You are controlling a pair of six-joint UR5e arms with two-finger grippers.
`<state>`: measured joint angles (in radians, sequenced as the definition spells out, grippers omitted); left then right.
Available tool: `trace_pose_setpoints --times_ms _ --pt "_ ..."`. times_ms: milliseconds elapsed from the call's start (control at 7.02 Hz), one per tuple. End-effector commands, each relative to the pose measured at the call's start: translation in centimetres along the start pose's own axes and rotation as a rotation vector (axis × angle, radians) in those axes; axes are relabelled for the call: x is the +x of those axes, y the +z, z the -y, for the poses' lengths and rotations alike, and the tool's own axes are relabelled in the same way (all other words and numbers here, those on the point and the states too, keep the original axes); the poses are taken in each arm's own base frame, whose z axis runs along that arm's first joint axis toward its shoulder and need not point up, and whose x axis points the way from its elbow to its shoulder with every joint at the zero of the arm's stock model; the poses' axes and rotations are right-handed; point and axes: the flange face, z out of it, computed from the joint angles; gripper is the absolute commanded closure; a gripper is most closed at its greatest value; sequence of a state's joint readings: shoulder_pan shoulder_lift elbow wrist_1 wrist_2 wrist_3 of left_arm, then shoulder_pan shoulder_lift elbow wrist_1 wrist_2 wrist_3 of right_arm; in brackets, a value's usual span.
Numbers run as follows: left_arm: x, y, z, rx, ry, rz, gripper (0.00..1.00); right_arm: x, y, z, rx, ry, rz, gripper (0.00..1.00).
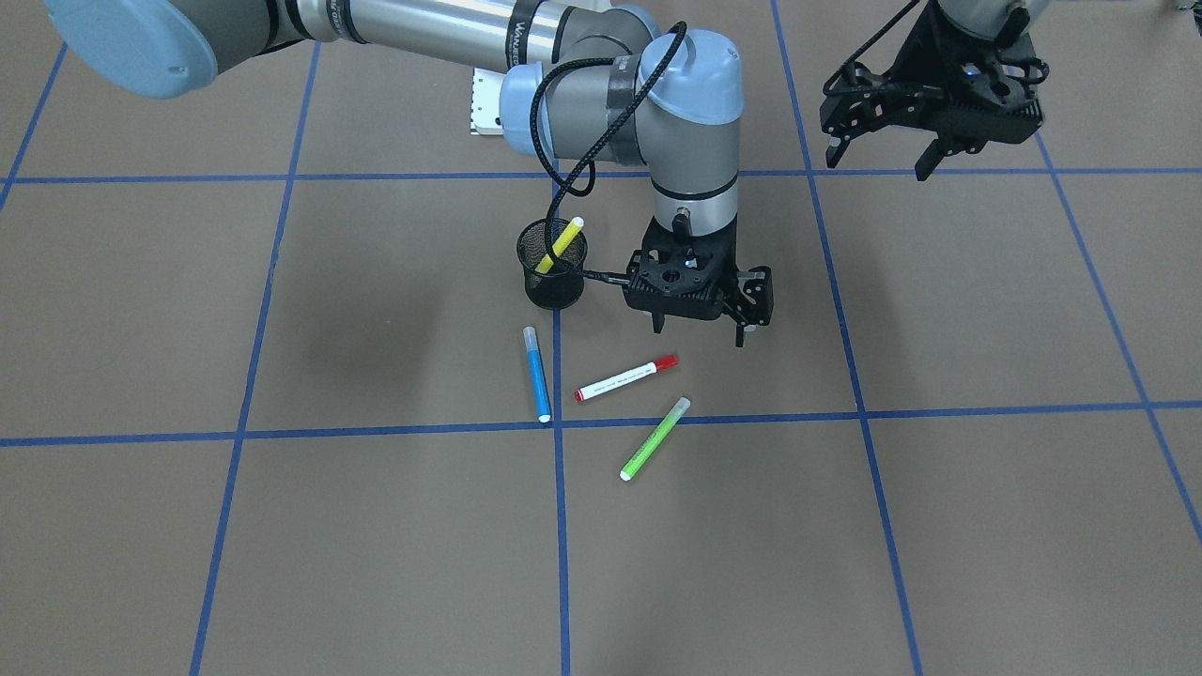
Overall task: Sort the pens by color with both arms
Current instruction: 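Release the highlighter and raise the right gripper while the left gripper nears the cup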
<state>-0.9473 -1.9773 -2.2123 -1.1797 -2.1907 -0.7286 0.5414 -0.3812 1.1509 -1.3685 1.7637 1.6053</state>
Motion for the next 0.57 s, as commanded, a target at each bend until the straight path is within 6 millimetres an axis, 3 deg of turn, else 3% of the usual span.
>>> trace_pose_setpoints --times_ms 0,285,427 --pt "0.3 1.1 0.7 -0.018 -0.004 0.007 0.01 5.6 -6.5 7.9 -0.222 -0.023 0.073 0.01" --pt "1.8 1.9 2.3 -0.030 -0.017 0.003 0.01 14.2 -8.8 14.0 -0.214 -0.152 0.027 0.01" --pt "3.7 3.2 2.7 -0.056 -0.007 0.000 0.01 17.9 -10.3 15.5 -0.212 -0.233 -0.020 0.01"
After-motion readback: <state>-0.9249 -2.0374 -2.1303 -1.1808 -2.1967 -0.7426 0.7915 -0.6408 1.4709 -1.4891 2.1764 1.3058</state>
